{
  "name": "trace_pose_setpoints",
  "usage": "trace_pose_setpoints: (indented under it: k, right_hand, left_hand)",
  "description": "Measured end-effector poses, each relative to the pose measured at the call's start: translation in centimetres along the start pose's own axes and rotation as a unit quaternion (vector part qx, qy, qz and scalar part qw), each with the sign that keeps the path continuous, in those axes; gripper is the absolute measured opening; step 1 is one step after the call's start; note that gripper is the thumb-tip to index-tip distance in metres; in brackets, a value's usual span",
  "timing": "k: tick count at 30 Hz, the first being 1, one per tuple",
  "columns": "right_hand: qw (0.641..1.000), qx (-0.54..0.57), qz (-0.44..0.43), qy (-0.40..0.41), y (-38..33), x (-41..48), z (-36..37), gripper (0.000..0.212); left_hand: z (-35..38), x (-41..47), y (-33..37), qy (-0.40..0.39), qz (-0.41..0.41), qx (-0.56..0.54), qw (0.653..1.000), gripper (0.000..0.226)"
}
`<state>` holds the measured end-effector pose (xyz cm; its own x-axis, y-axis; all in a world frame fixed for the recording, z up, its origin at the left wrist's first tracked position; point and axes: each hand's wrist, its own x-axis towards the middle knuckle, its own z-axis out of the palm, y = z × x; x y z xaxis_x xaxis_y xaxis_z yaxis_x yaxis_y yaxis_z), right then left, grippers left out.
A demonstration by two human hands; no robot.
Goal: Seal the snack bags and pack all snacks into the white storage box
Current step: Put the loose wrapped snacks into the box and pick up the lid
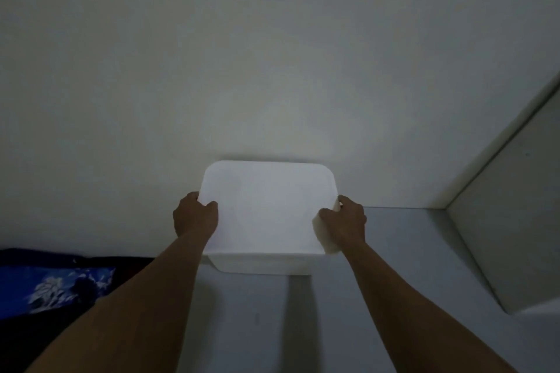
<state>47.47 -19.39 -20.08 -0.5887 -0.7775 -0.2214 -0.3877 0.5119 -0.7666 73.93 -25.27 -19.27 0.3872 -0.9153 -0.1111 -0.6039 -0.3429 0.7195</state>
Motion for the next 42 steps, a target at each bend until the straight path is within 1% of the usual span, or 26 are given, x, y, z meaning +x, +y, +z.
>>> trace_pose_setpoints:
  k: [3,4,7,9,13,15,19,24,25,26,28,30,31,33,37,42]
  right_hand:
    - [0.999,-0.02,-0.033,0.0,0.3,1.1,0.7,0.038]
    - [0.999,-0.031,-0.043,-0.004,0.3,1.3,0.8,0.042]
    - [0.995,-0.059,-0.073,-0.034,-0.1,1.2,1.1,0.067]
    - [0.989,-0.096,-0.1,-0.05,-0.2,1.1,1.2,0.069]
    - [0.969,-0.185,-0.149,-0.074,-0.2,1.5,1.5,0.071]
    - [0.961,-0.211,-0.161,-0.079,-0.2,1.8,1.6,0.075]
    - [0.963,-0.2,-0.163,-0.078,-0.1,2.5,1.9,0.079]
    - [0.973,-0.147,-0.158,-0.08,0.5,3.4,1.8,0.088]
    - [0.974,-0.146,-0.152,-0.085,0.6,3.4,1.8,0.089]
    - [0.972,-0.158,-0.15,-0.088,0.7,3.4,1.9,0.089]
    - [0.957,-0.216,-0.174,-0.081,0.7,3.1,2.1,0.083]
    - [0.933,-0.28,-0.216,-0.06,0.7,3.0,2.4,0.075]
    - [0.926,-0.298,-0.223,-0.057,0.7,2.9,2.4,0.072]
    - [0.923,-0.312,-0.216,-0.06,0.7,3.0,2.6,0.07]
    - [0.93,-0.29,-0.214,-0.068,0.9,3.4,2.7,0.071]
    - [0.934,-0.283,-0.205,-0.071,0.4,3.1,2.3,0.07]
  left_hand:
    - [0.7,1.2,0.0,-0.011,0.008,0.021,1.0,0.05]
    - [0.8,1.4,-0.1,-0.017,0.011,0.026,0.999,0.052]
    - [1.3,1.7,-0.1,-0.035,0.029,0.047,0.998,0.058]
    - [1.7,1.4,0.0,-0.05,0.057,0.092,0.993,0.062]
    - [2.1,0.7,-0.6,-0.083,0.121,0.206,0.967,0.081]
    - [2.1,0.8,-0.8,-0.088,0.134,0.231,0.96,0.085]
    - [1.8,1.4,-1.0,-0.088,0.138,0.231,0.959,0.089]
    - [1.6,1.7,-1.1,-0.091,0.133,0.222,0.962,0.091]
    - [1.6,1.7,-1.2,-0.088,0.139,0.234,0.958,0.09]
    - [1.7,1.7,-1.4,-0.078,0.161,0.259,0.949,0.089]
    - [2.2,1.9,-1.7,-0.07,0.231,0.313,0.918,0.084]
    - [3.1,1.9,-1.3,-0.101,0.282,0.346,0.889,0.082]
    - [3.5,1.7,-1.0,-0.114,0.287,0.355,0.882,0.081]
    - [4.2,1.5,-0.7,-0.116,0.274,0.355,0.886,0.081]
    - [4.4,1.4,-1.0,-0.096,0.265,0.334,0.9,0.082]
    - [4.4,1.3,-0.8,-0.093,0.267,0.338,0.898,0.083]
